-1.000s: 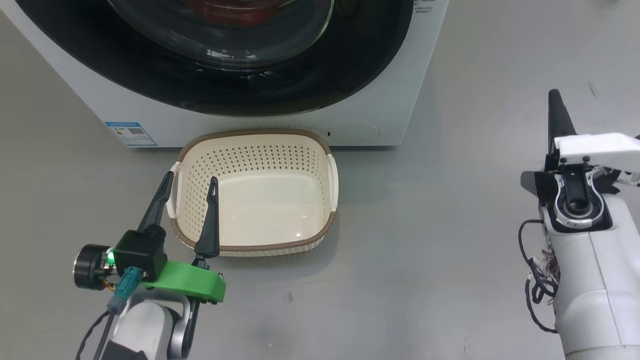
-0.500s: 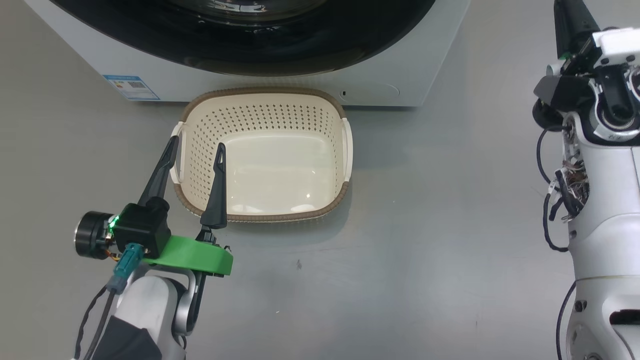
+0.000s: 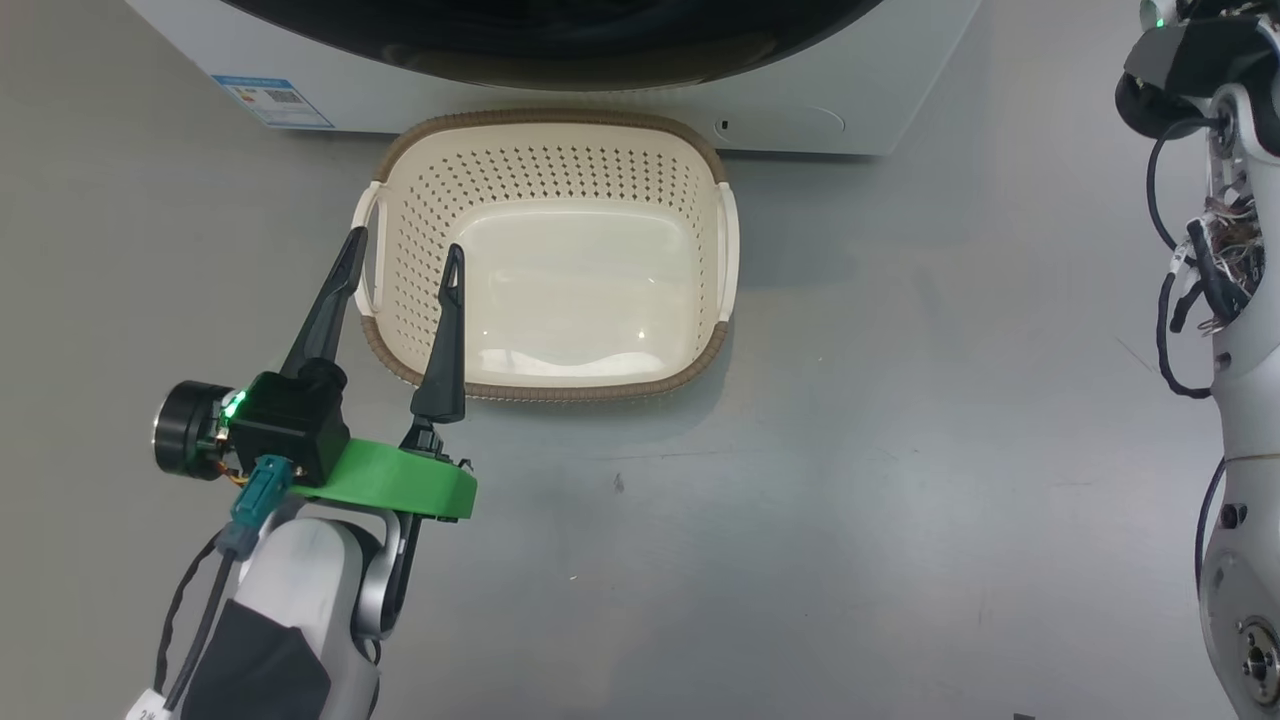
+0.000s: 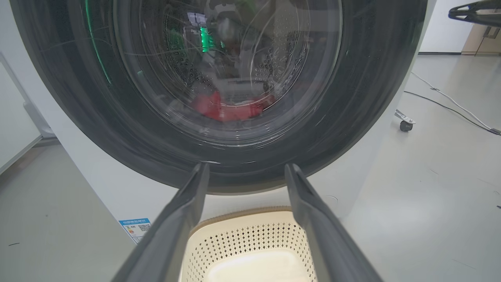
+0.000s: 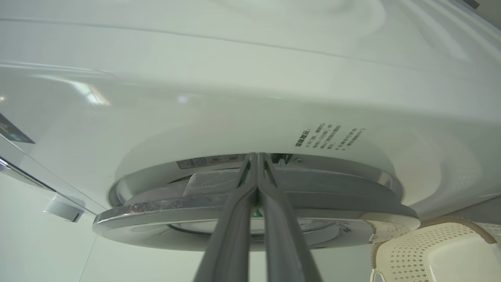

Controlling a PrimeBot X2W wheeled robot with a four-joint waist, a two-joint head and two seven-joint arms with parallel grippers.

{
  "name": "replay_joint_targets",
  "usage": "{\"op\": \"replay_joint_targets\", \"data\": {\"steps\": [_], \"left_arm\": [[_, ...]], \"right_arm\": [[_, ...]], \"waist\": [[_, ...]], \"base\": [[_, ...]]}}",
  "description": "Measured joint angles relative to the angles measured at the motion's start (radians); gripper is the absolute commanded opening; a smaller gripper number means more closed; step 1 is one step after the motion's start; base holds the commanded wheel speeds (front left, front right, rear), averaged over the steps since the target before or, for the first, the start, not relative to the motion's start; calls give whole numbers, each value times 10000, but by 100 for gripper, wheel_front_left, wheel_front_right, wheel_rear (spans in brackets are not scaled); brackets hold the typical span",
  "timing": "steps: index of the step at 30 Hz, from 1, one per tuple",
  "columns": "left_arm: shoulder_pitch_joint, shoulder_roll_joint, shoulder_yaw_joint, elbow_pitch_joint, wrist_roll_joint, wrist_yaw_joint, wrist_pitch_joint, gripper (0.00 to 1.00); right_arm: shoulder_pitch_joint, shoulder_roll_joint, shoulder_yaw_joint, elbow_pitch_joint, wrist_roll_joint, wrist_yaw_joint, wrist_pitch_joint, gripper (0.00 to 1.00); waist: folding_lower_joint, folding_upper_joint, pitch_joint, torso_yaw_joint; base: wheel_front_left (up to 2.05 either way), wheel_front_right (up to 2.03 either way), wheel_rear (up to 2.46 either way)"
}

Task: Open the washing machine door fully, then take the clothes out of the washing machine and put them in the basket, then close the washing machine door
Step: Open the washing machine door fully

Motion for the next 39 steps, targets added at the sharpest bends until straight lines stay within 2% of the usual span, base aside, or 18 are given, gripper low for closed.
{"op": "replay_joint_targets", "data": {"steps": [17,39], "left_arm": [[-359,-102,-203,29,0,-88,0,100],[-456,-155,-316,119,25,-88,0,100]], "right_arm": [[-1510,-268,608,767,-92,-94,1220,0],[-2267,-372,589,1879,73,-77,1864,0]], "waist": [[-1,0,514,543],[-1,0,580,808]], "base": [[0,0,0],[0,0,0]]}}
